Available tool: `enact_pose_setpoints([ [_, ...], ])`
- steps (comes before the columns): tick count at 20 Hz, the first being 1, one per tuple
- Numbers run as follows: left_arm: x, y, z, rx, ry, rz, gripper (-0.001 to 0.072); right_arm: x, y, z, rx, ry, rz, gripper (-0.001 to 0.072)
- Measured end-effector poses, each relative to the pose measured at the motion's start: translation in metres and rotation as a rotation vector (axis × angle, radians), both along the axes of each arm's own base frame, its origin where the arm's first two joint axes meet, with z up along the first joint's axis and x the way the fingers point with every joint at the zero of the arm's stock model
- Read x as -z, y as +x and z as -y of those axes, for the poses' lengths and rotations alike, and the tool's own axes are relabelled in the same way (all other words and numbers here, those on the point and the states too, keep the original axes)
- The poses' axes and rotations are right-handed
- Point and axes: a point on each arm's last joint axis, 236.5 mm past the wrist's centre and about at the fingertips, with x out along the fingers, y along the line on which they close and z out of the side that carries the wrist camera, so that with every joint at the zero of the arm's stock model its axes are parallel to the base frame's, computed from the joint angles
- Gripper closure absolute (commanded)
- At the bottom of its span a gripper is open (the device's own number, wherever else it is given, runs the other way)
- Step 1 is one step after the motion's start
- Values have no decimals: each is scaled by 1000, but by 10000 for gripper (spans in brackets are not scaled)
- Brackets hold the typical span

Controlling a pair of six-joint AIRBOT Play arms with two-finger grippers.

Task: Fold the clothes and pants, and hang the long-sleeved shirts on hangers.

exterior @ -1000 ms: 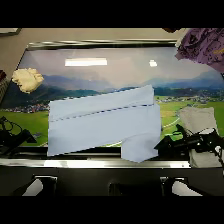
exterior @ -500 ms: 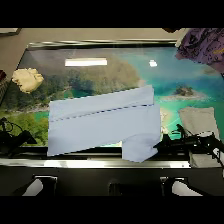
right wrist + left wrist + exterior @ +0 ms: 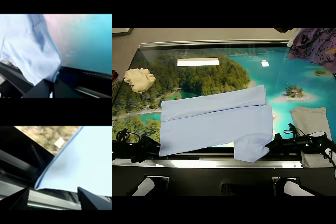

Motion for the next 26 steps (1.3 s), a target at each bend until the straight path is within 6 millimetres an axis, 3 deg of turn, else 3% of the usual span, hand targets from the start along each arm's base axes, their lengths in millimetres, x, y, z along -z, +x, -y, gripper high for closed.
enact_pose_setpoints([
  [11,14,-5,16,3,-64,-8,37,1,2,1,-1,-8,13,680],
  [13,17,-9,21,5,-91,-29,62,1,2,1,-1,-9,13,680],
  [14,18,-10,22,4,-101,-36,119,1,2,1,-1,-9,13,680],
  [17,21,-11,22,1,-104,-44,122,2,2,2,0,-11,14,680],
  [18,22,-11,22,-2,-105,-44,216,2,2,2,0,-12,15,680],
  [20,25,-10,20,-7,-92,-42,256,2,3,2,1,-14,16,680],
  [24,31,-5,14,-1,-56,-29,640,2,3,2,2,-15,16,680],
  [25,32,-6,15,6,-53,-32,688,2,3,2,2,-15,16,680],
  [26,32,-6,16,18,-54,-29,688,3,3,3,1,-16,18,680],
])
